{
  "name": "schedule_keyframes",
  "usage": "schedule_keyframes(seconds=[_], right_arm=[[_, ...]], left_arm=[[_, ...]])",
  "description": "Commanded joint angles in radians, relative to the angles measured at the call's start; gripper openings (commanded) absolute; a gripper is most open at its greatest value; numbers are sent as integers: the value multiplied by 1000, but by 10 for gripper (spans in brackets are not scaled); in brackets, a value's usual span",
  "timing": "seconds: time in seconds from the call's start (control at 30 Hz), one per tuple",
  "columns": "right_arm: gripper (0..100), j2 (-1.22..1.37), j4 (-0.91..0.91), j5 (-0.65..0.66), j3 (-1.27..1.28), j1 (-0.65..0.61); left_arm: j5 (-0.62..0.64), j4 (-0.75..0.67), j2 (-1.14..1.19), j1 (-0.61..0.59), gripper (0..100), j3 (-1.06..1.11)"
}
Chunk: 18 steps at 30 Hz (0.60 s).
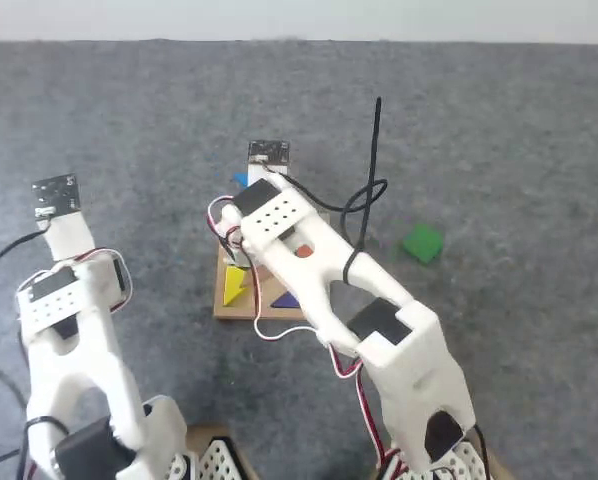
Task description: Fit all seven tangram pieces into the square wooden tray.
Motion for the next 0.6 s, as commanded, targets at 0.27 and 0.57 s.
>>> schedule_keyframes(seconds=[0.27, 0.57], right_arm=[[285, -12, 71, 14, -98, -77], [189, -10, 418, 247, -404, 93]], left_arm=[[-3, -18, -8, -8, 12, -21], [-3, -18, -8, -8, 12, -21]])
